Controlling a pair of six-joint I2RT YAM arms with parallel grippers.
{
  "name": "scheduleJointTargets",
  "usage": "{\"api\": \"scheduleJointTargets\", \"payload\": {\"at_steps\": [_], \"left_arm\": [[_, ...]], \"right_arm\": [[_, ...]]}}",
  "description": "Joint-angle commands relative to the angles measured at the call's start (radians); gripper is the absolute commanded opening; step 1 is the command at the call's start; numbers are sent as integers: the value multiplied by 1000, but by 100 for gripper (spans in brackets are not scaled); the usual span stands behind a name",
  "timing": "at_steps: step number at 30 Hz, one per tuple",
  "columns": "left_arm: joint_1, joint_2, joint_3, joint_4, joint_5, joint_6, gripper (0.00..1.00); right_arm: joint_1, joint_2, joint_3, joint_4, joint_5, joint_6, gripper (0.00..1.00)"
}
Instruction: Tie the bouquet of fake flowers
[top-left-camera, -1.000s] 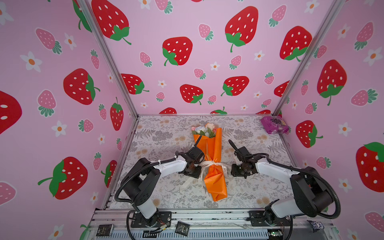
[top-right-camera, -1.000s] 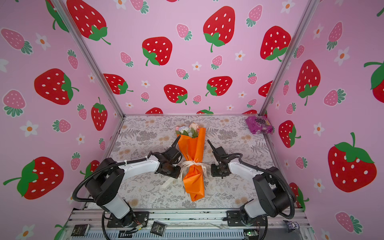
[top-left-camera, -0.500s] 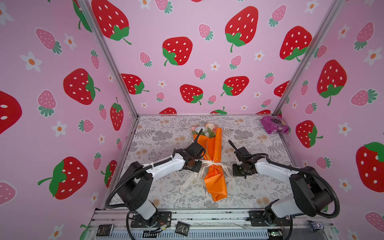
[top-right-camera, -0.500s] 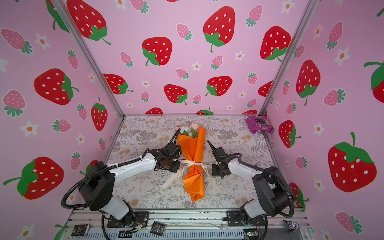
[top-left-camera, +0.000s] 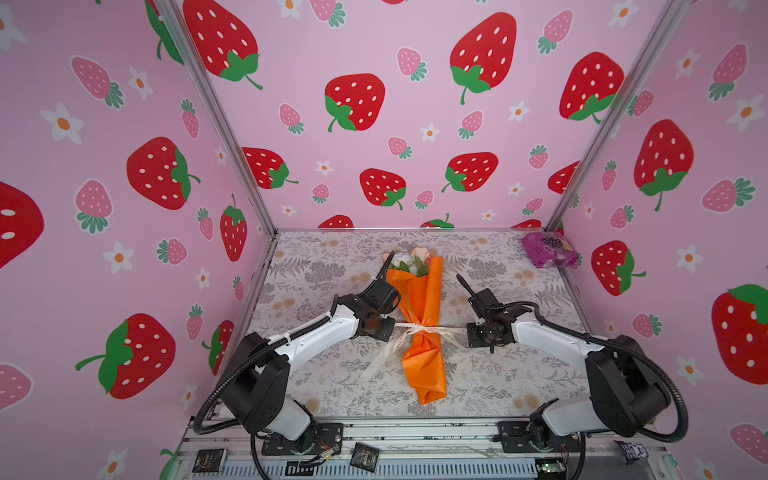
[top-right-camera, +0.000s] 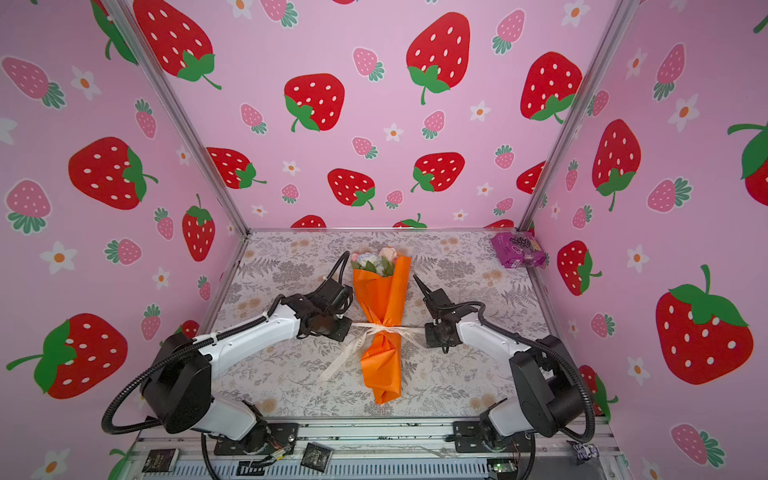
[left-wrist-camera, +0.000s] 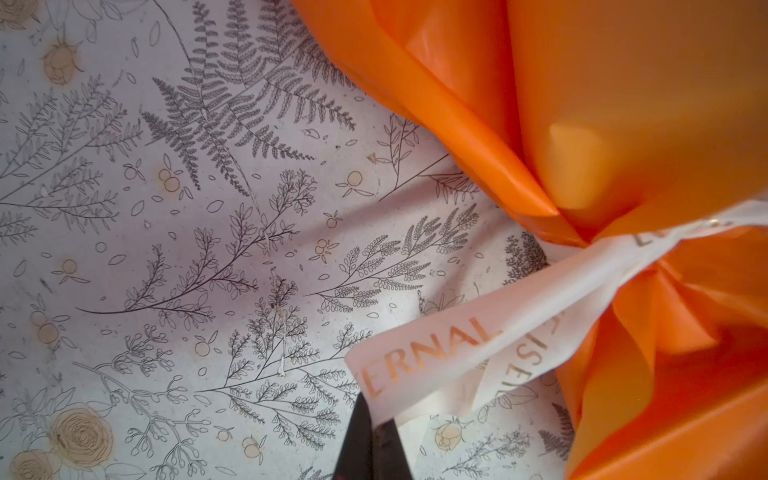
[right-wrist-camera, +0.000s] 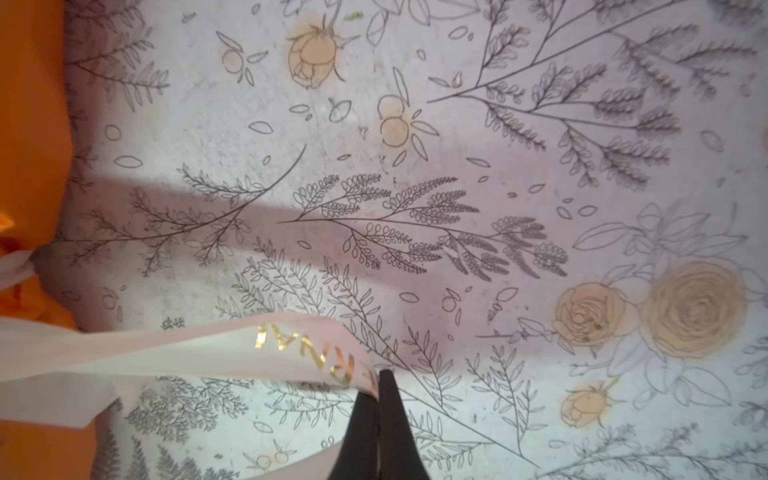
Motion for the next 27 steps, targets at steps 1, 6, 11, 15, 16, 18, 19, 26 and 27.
{"api": "scheduleJointTargets", "payload": {"at_steps": [1, 6, 11, 15, 16, 18, 19, 26, 27], "left_arm": [[36, 1, -3, -65, -36, 56, 4], [45, 67, 36, -82, 8, 81, 4], [44, 92, 45, -87, 31, 67, 5], [51, 37, 35, -107, -86, 32, 36], [58, 22, 34, -116, -111, 27, 39], [83, -26, 19, -121, -139, 12, 48], [97, -49, 13, -121, -139, 7, 49], [153, -233, -59, -46, -37, -55, 60], [154, -257, -78, -3, 29, -68, 61]], "right_arm": [[0, -14, 19, -66, 66, -28, 0], [-1, -9, 42, -58, 29, -66, 0], [0, -37, 66, -49, 25, -73, 10], [-1, -81, 83, -75, 201, -44, 28], [-2, -93, 85, -86, 266, -29, 30], [-21, -129, 83, -88, 373, -18, 32], [-35, -144, 87, -89, 390, -15, 33], [-78, -347, 6, 137, 9, -51, 35], [-78, -374, -30, 209, -119, -49, 35]]}}
